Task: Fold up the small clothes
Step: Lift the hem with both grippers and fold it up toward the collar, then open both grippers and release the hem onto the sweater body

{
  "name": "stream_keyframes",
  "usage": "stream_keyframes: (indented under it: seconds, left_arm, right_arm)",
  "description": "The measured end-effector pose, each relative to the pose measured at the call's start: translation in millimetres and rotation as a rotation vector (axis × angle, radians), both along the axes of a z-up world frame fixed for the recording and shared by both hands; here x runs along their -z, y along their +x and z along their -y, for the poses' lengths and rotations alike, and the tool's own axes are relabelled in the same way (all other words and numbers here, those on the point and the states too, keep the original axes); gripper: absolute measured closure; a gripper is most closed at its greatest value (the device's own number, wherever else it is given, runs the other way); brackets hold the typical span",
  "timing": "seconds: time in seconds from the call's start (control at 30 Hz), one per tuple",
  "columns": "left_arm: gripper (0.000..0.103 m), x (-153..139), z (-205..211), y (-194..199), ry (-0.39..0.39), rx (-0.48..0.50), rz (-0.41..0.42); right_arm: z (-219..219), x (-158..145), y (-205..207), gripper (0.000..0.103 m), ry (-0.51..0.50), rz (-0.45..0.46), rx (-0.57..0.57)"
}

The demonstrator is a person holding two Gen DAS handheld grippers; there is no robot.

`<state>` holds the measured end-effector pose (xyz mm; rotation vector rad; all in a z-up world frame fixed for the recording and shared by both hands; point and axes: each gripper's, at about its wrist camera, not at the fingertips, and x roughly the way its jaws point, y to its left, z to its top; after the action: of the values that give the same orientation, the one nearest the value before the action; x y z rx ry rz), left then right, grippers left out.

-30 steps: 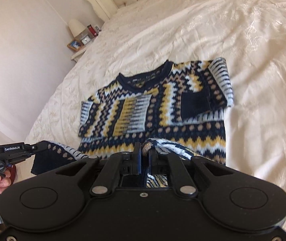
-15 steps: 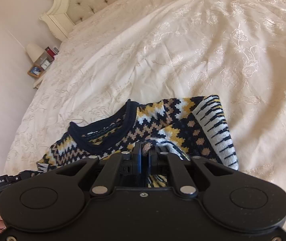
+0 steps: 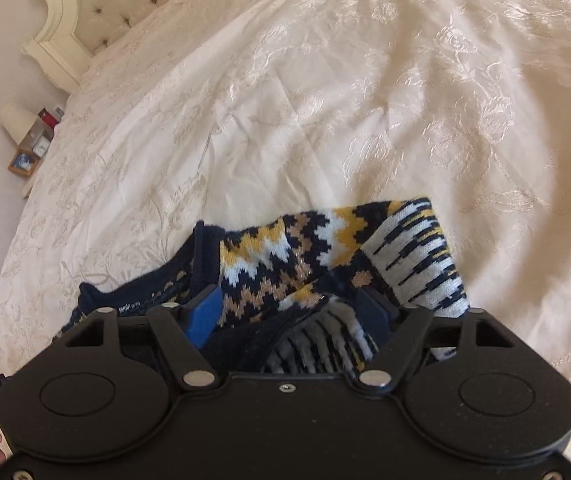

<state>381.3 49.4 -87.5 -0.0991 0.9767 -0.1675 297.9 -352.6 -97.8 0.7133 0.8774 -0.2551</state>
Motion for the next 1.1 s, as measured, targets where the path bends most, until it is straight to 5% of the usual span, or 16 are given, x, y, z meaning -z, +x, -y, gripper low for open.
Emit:
stream_keyframes:
  seconds: [0.2,0.37,0.63,0.8,1.1]
  left_arm:
    - [0.061,-21,0,-1,0.103,0.030,0.054]
    - [0.057,-27,16,-34,0.164,0.144,0.070]
    - [0.057,6,50,-67,0.170,0.286,-0.072]
    - [0.057,30,64,-60,0.240,0.289,-0.156]
    - [0.046,43,72,-27,0.274,0.240,-0.237]
  right_arm:
    - [4,-23,-6,0.026,-0.092,0.029,-0.004]
    - [-19,-36,-17,0.026,-0.189,0.035,-0.134]
    - [-80,-14,-20,0.027,-0.261,-0.059,-0.398]
    - [-106,8,-4,0.027,-0.359,-0.139,-0.516]
    - [-100,23,35,0.022,-0.372,-0.183,-0.478]
